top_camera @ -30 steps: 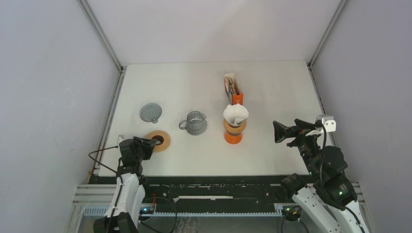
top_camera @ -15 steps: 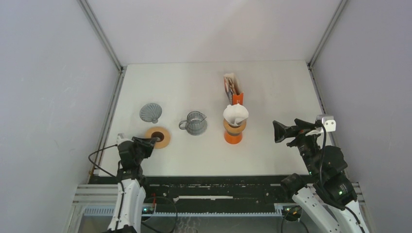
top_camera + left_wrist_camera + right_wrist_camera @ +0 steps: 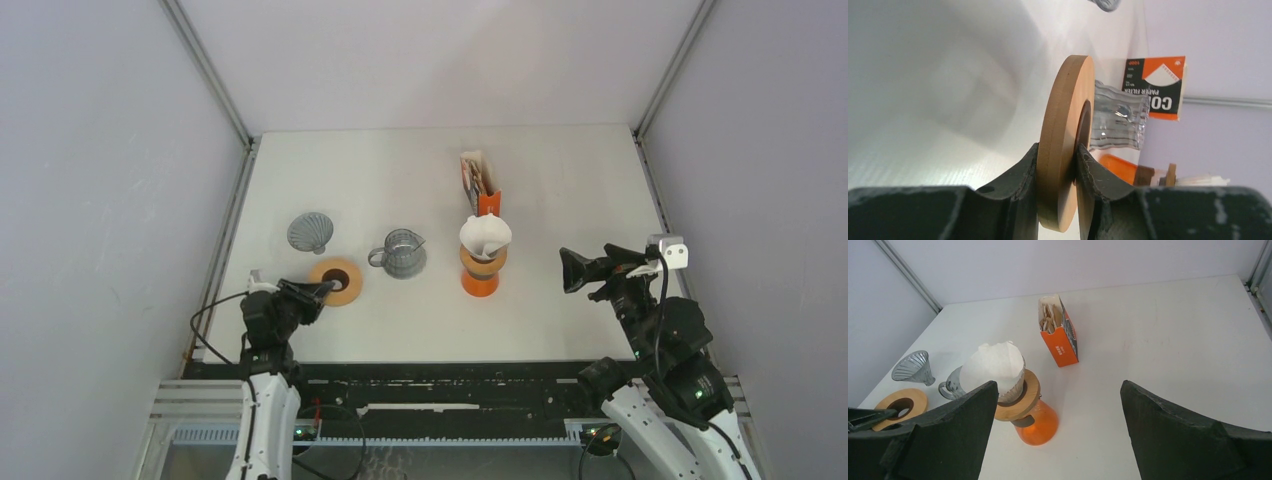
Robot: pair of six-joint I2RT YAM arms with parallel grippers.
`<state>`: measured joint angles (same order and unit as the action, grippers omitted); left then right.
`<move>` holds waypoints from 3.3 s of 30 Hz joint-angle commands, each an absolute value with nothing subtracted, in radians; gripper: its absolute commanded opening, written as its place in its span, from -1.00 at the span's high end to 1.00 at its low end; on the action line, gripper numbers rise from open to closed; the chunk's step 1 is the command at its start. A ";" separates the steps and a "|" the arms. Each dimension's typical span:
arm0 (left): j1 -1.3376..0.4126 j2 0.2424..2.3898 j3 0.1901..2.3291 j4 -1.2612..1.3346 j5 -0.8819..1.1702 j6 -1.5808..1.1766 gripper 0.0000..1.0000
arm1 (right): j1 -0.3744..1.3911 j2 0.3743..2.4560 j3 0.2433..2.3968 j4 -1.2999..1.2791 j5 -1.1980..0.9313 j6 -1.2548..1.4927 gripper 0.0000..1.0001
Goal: Place the coffee filter in the dripper
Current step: Place the dripper holder onto the coffee server.
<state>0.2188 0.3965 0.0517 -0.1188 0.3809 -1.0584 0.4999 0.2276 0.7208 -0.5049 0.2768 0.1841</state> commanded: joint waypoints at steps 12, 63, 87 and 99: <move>-0.040 0.482 0.372 -0.020 0.385 -1.095 0.62 | 0.505 0.229 0.719 -0.456 0.276 0.166 -1.00; -0.350 1.327 0.663 0.301 0.239 -1.092 0.47 | 0.489 0.218 0.712 -0.457 0.301 0.151 -1.00; -0.353 1.270 0.697 0.112 0.160 -1.004 0.05 | 0.487 0.192 0.700 -0.451 0.301 0.148 -1.00; -0.353 1.210 0.736 -0.058 0.042 -0.911 -0.03 | 0.487 0.191 0.702 -0.453 0.299 0.149 -1.00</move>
